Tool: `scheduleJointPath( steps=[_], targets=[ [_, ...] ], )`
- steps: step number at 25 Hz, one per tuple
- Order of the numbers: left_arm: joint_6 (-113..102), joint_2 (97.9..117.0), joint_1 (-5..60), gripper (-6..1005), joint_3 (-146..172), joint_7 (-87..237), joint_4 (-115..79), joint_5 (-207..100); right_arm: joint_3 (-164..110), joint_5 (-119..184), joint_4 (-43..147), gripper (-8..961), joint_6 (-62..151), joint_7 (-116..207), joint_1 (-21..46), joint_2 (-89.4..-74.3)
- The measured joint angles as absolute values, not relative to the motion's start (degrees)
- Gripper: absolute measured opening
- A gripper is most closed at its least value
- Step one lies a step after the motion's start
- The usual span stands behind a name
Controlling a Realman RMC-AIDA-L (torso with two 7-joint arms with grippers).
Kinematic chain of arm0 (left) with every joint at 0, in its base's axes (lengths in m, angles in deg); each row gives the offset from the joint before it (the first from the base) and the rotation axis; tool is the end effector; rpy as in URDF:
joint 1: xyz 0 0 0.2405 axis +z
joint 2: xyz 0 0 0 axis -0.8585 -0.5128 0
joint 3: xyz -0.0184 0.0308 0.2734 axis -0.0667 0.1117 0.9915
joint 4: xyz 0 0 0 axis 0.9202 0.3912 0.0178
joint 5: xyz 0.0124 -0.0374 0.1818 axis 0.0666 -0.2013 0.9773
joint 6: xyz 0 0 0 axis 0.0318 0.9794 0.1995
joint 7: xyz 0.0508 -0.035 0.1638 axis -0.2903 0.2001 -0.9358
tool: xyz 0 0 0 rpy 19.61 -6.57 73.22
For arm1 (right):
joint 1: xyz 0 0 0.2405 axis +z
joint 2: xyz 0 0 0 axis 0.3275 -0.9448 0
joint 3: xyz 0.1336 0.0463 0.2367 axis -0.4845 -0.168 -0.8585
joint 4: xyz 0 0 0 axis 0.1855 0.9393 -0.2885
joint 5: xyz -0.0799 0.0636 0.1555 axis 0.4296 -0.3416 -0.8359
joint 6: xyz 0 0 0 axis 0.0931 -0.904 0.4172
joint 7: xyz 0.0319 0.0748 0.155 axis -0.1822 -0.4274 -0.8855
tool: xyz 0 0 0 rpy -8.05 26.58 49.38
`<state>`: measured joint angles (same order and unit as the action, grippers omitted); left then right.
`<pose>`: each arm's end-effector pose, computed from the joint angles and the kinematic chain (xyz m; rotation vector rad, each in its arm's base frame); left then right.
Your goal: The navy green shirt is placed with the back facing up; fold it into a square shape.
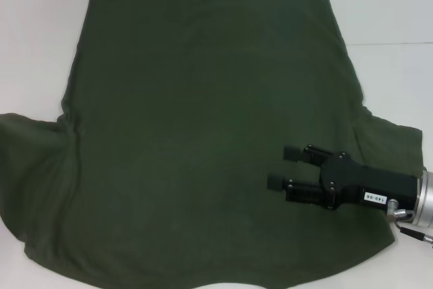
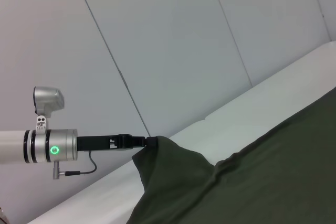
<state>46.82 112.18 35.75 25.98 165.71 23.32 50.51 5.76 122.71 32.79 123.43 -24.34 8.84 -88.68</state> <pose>-0.3878 0.3555 0.0597 -1.7775 -1.1146 -0.5278 0.2561 0.3067 -0.0646 -2.6063 0.8256 0.9536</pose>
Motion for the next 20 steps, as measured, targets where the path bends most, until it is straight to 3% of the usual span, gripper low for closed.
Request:
scheduleJointPath(
  steps=[12,20],
  targets=[
    [47.5,112.15,35.2,-1,26.0,165.8,23.6,50.5,5.8,122.4,32.8,916,123.4,-24.3,8.9,-88.68],
    [61.6,112.26,36.4,-1,25.7,170.6,23.9,50.6,5.8,122.3,32.8,915,123.4,-24.3,8.8,-88.68]
  ],
)
